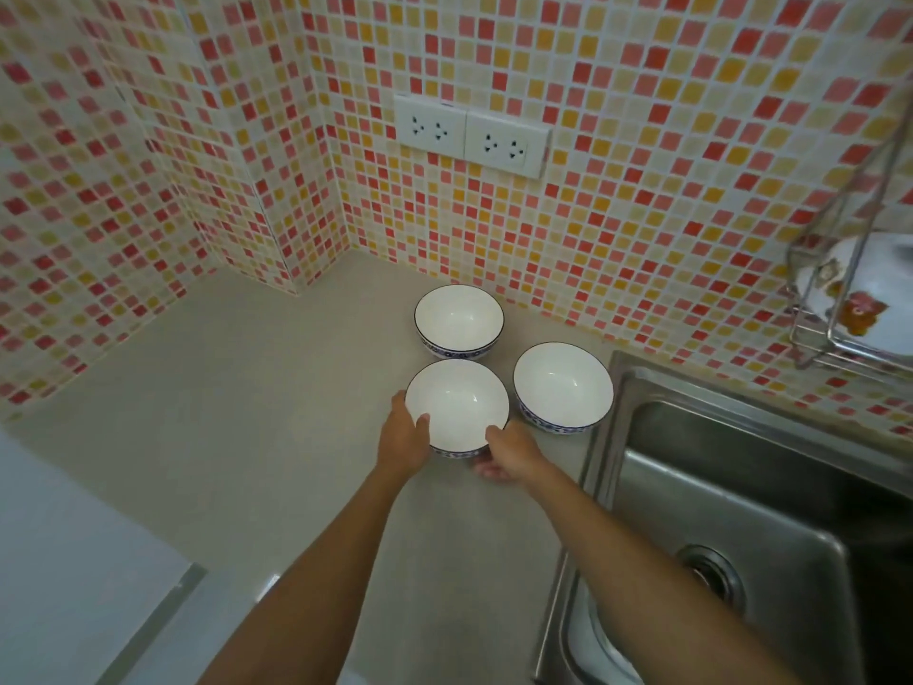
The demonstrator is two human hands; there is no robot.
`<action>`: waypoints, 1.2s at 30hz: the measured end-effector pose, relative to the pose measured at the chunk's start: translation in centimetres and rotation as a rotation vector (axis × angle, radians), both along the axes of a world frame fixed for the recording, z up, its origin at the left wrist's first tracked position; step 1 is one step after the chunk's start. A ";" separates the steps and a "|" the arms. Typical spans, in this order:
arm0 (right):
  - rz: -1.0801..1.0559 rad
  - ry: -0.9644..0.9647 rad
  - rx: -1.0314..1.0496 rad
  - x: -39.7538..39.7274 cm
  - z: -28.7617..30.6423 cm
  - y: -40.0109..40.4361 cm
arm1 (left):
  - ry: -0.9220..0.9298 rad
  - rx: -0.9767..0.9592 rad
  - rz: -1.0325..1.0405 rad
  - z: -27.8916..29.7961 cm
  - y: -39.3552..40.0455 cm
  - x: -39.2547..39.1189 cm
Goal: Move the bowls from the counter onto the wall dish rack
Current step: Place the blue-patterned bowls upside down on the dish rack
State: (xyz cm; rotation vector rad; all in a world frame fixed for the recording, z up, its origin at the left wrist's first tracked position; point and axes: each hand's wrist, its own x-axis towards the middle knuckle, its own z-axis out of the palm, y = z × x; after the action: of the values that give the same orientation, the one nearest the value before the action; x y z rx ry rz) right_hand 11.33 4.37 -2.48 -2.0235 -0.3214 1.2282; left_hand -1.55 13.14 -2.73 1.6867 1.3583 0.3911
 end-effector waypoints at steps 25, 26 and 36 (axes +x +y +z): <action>-0.419 0.376 0.891 9.7 23.0 -21.4 | -0.765 -0.435 -0.367 21.9 -13.9 15.6; -0.453 0.370 0.923 10.6 23.6 -22.8 | -0.772 -0.420 -0.423 22.8 -15.2 16.8; -0.628 0.220 1.061 18.5 26.8 -31.4 | -0.550 0.579 -0.669 21.7 -21.9 24.3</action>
State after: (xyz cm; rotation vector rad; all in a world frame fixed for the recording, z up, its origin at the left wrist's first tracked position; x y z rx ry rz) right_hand 29.83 -27.07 24.33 -0.9361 -0.1464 0.6300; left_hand 22.77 -8.79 18.96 2.1561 0.2435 0.8203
